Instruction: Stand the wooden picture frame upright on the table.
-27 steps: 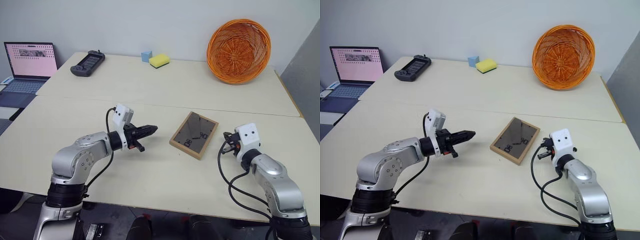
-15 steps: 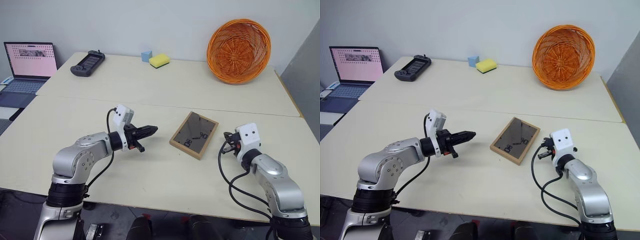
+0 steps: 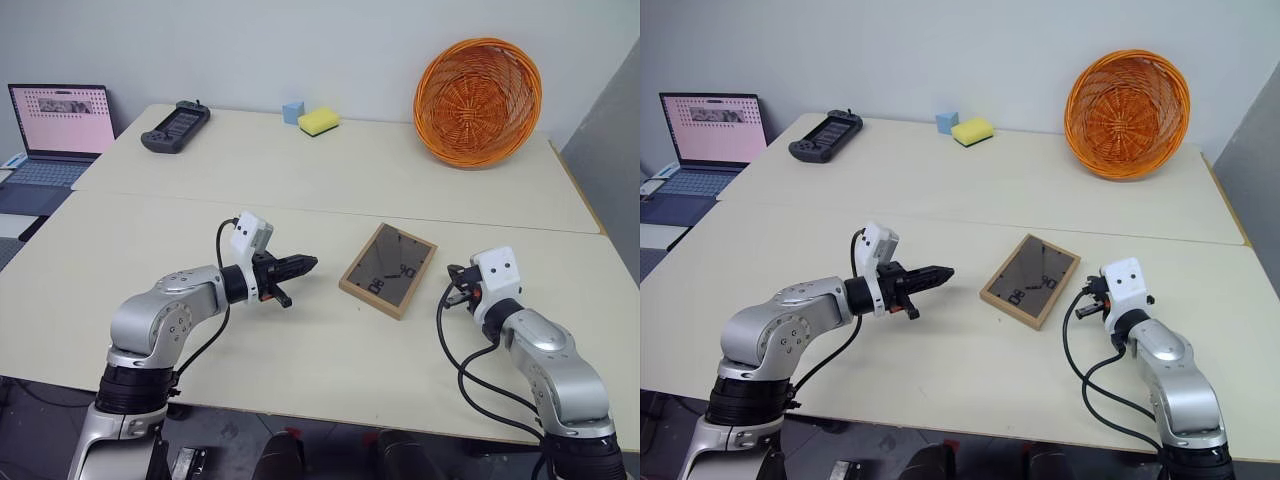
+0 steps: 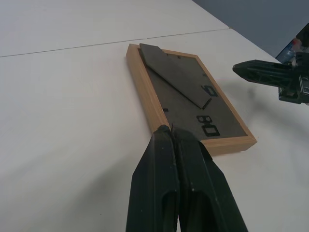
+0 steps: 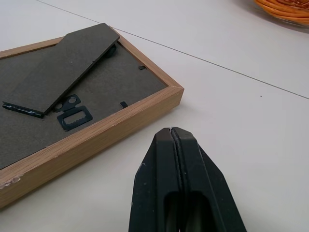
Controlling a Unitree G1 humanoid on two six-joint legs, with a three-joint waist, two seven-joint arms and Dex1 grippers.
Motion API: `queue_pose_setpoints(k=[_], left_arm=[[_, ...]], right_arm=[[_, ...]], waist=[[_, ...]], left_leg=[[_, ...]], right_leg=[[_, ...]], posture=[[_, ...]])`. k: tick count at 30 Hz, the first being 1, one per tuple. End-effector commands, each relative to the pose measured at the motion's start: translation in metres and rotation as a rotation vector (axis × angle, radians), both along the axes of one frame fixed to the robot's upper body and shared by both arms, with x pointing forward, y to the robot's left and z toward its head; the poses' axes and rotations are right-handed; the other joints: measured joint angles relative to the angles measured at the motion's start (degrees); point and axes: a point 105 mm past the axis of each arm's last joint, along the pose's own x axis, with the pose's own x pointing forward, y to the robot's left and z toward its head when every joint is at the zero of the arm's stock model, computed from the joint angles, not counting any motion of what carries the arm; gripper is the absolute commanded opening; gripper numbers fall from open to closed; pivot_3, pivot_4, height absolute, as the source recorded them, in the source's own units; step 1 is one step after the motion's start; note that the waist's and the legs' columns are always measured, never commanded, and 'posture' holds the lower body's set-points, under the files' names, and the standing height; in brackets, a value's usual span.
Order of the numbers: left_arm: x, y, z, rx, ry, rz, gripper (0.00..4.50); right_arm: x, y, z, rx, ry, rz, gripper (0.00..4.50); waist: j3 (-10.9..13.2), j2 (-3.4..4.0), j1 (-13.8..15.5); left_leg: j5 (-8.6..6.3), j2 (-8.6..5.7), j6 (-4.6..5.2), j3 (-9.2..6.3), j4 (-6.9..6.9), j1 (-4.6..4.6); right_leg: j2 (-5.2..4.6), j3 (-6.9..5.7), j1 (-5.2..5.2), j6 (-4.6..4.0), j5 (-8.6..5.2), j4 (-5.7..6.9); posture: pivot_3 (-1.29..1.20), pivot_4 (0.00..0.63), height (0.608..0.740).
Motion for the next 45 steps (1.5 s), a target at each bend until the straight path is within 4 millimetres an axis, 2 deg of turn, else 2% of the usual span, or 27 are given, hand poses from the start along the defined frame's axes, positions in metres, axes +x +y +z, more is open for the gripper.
queue_pose_setpoints(k=[1,10,22,26,36,41,45], left_arm=[[0.0,-0.003,0.013,0.006,-0.062,-0.02,0.05],[0.007,-0.003,0.006,0.06,-0.088,-0.04,0.05],[0.048,-0.026,-0.008,0.166,-0.101,-0.213,0.05],[0.055,-0.032,-0.016,0.213,-0.105,-0.257,0.05],[0.051,-0.04,-0.029,0.248,-0.086,-0.337,0.05],[0.046,-0.041,-0.03,0.253,-0.084,-0.356,0.05],[0.044,-0.042,-0.028,0.254,-0.086,-0.364,0.05]], right_arm=[[-0.001,0.001,0.016,-0.004,-0.061,0.001,0.0],[0.002,-0.003,0.012,-0.03,-0.056,0.004,0.0],[0.025,-0.011,0.019,-0.086,-0.097,0.012,0.0],[0.031,-0.013,0.018,-0.102,-0.106,0.003,0.0],[0.038,-0.002,0.018,-0.086,-0.116,0.024,0.0],[0.039,0.016,0.008,-0.074,-0.089,0.07,0.0],[0.041,0.02,0.004,-0.062,-0.078,0.074,0.0]], waist=[[0.0,0.0,0.0],[0.0,0.0,0.0],[0.0,0.0,0.1],[0.0,0.0,0.0],[0.0,0.0,-0.1],[0.0,0.0,0.0],[0.0,0.0,0.0]], left_leg=[[0.0,0.0,0.0,0.0,0.0,0.0],[0.0,0.0,0.0,0.0,0.0,0.0],[0.0,-0.04,0.01,0.03,0.01,-0.02],[0.0,-0.05,0.01,0.04,0.01,-0.07],[0.0,-0.05,0.01,0.02,0.02,-0.14],[0.0,-0.05,0.01,-0.01,0.03,-0.14],[0.0,-0.05,0.01,-0.01,0.04,-0.14]], right_leg=[[0.0,0.0,0.0,0.0,0.0,0.0],[0.0,0.0,0.0,0.0,0.0,0.0],[0.01,-0.02,-0.01,-0.01,0.0,-0.02],[0.0,0.0,-0.04,-0.01,0.0,-0.05],[0.0,-0.02,-0.09,-0.01,0.01,-0.03],[0.0,-0.04,-0.08,-0.01,0.01,-0.02],[0.0,-0.04,-0.07,-0.01,0.01,-0.01]], posture=[[0.0,0.15,0.74],[0.0,0.15,0.74],[0.0,0.15,0.74],[0.0,0.15,0.74],[0.0,0.15,0.74],[0.0,0.15,0.74],[0.0,0.15,0.74]])
